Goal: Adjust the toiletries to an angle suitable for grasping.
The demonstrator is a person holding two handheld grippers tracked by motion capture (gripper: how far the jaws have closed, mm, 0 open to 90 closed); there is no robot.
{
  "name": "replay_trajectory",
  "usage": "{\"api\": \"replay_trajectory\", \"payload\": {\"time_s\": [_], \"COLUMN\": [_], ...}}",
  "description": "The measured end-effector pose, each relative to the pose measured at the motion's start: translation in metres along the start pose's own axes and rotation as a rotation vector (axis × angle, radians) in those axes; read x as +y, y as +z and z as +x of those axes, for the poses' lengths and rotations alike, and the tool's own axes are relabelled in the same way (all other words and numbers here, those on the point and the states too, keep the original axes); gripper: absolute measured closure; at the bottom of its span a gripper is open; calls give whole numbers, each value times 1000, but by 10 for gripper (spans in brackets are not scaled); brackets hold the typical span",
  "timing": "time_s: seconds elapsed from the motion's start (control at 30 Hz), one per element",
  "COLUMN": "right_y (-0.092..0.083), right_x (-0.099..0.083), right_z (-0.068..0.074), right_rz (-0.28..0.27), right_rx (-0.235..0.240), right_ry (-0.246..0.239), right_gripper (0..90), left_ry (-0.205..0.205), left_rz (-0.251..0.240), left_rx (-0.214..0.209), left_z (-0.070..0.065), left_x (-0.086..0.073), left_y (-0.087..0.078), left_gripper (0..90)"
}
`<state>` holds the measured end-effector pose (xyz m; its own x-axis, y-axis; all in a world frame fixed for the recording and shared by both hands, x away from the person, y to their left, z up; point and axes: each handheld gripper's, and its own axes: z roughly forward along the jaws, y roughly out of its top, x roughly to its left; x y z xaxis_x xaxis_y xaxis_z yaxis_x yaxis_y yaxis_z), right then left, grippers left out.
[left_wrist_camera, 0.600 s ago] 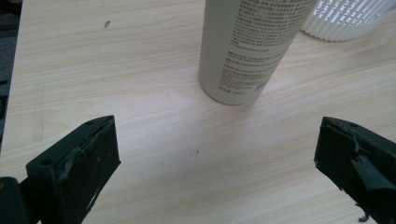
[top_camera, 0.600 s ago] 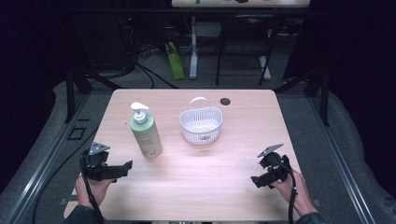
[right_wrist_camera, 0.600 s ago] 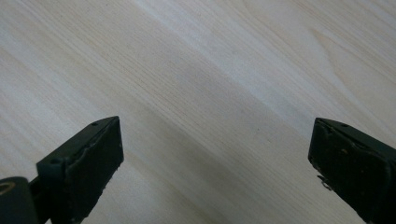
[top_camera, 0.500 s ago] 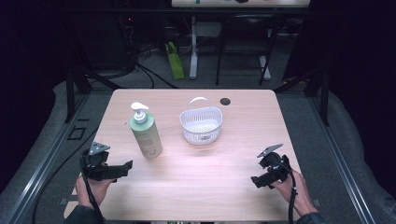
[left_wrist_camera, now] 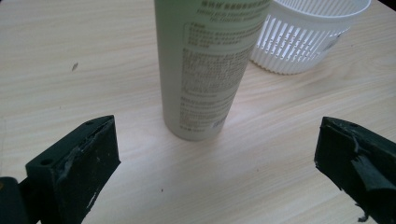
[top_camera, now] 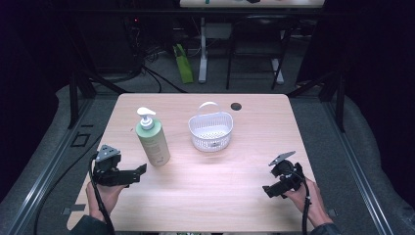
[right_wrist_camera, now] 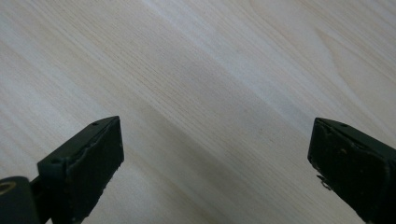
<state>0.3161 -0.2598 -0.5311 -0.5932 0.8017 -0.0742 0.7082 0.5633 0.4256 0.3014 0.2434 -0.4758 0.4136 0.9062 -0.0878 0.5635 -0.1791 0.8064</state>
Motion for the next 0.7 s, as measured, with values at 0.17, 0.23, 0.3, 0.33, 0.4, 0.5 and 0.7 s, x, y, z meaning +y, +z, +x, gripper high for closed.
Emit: {"api": "replay_trajectory", "payload": {"time_s": [0.17, 0.23, 0.3, 0.33, 0.4, 0.5, 0.7], "right_y": [-1, -1, -2, -2, -3, -3, -4], "right_x": [-1, 0, 1, 1, 2, 2, 3], "right_z": [-1, 0, 1, 1, 2, 2, 4], "right_rz": [4, 2, -2, -2, -4, -9, -12], "right_rx": [-7, -7, -3, -3, -1, -1, 3], "right_ry": [-14, -12, -12, -12, -18, -18, -23], "right_gripper": [30, 30, 30, 30, 30, 30, 30], "left_ry": [18, 32, 30, 24, 22, 22, 28], "left_rz": [-21, -22, -23, -34, -53, -76, -98], "left_rx": [-6, -6, -12, -12, -8, -4, -6], "left_z": [-6, -8, -8, -8, -9, -9, -11], "left_x": [8, 11, 14, 16, 20, 26, 34], "left_y": [5, 9, 12, 13, 14, 17, 29], "left_gripper": [0, 0, 0, 0, 0, 0, 0]}}
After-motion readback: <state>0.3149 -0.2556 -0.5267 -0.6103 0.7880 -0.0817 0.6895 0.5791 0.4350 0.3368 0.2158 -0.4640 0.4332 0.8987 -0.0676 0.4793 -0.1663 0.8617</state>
